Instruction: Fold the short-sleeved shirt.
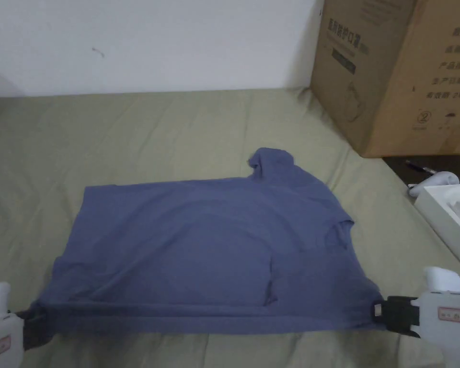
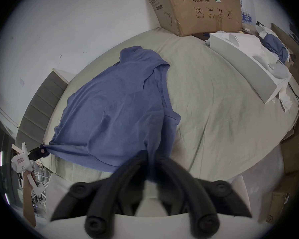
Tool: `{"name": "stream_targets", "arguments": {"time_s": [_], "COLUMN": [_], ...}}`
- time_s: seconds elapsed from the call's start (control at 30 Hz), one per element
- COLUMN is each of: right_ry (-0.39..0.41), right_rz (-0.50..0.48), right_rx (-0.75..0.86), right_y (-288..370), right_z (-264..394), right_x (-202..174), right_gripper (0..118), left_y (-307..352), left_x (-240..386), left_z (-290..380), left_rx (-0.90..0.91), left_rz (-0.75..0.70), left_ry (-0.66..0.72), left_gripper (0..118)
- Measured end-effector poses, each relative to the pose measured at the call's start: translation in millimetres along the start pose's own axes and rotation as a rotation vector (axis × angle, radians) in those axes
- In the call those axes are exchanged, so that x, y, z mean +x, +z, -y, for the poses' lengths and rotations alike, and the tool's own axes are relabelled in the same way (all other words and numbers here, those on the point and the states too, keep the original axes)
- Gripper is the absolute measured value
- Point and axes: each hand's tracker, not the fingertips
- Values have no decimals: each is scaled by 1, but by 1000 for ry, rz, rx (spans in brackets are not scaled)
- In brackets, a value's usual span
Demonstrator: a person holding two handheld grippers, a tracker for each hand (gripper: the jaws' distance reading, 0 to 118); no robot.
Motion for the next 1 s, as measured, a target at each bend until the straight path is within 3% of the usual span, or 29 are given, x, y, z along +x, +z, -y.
{"name": "stream_targets", "arguments": {"time_s": [0.03,0.07,0.1,0.13,0.2,0.3,0.33,0.37,0.4,0.43,0.47,0.5,0.63,0.73,0.83,0.87,0.93,0.97,1.0], "right_ry": [11,28,27,32,53,145,180,203,225,230,224,226,199,189,179,175,170,165,161], "right_rz": [13,31,29,14,-18,-27,-36,-39,-39,-43,-42,-39,-72,-74,-61,-56,-55,-50,-44], "right_rx": [5,8,12,45,74,139,158,156,151,149,138,132,100,77,59,55,45,41,37], "right_y": [1,2,4,10,26,47,51,55,56,56,53,51,41,36,32,30,28,27,26], "right_z": [-1,-1,-1,1,3,13,17,22,26,30,35,41,52,57,57,57,56,56,57], "right_x": [-2,-4,-6,-8,-17,-33,-37,-41,-45,-47,-49,-51,-52,-51,-47,-46,-43,-42,-43], "right_gripper": [44,87,106,113,109,107,102,84,55,17,0,0,0,0,0,0,0,0,0], "left_y": [-1,0,3,8,19,38,46,51,54,62,66,67,57,67,56,51,37,22,15], "left_x": [-2,-2,-3,-3,-4,1,5,6,8,14,15,17,17,21,9,6,3,-6,-9], "left_z": [-1,0,1,2,4,13,20,27,33,40,48,54,77,68,52,43,25,19,13], "left_rx": [-8,-1,13,34,47,37,65,69,57,57,69,64,50,39,88,84,78,85,91], "left_rz": [-27,-31,-25,-10,6,-1,-6,-5,-13,-10,5,12,-33,18,-26,-30,-51,-54,-48], "left_ry": [-23,-37,-45,-50,-31,-51,-85,-111,-112,-112,-111,-107,-167,-107,-105,-109,-113,-100,-86], "left_gripper": [64,104,117,118,118,118,117,112,96,66,17,0,0,0,3,25,87,99,99]}}
